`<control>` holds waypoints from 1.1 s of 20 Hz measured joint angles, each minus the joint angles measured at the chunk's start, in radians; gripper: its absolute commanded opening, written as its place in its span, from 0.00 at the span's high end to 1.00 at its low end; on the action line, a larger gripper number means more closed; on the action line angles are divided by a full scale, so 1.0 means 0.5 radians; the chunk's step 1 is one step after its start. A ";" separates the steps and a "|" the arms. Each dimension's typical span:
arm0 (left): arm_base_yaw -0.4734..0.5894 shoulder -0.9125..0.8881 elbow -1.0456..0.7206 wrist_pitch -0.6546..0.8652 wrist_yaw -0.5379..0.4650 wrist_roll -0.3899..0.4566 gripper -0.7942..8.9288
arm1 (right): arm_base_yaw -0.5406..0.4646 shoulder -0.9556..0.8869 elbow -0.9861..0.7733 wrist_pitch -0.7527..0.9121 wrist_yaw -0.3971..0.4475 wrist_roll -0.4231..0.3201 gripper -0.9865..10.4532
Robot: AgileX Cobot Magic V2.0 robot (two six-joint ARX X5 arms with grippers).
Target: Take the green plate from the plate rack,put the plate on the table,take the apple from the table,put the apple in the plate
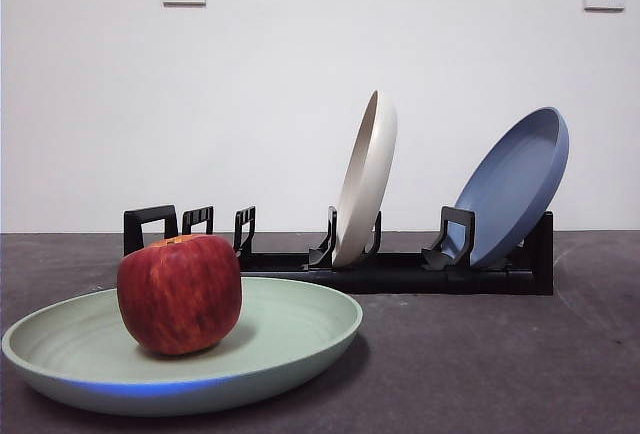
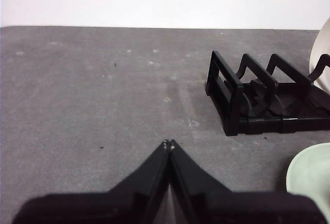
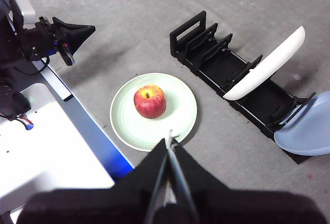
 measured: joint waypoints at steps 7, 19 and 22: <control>0.000 0.031 0.000 0.001 -0.001 0.003 0.92 | 0.000 -0.001 0.001 0.000 0.001 0.000 0.91; 0.000 0.152 0.000 0.001 -0.001 0.004 0.92 | 0.000 -0.001 0.001 0.000 0.001 0.000 0.91; 0.000 0.179 0.000 0.001 -0.001 0.004 0.92 | 0.000 -0.001 0.000 0.000 0.001 0.000 0.91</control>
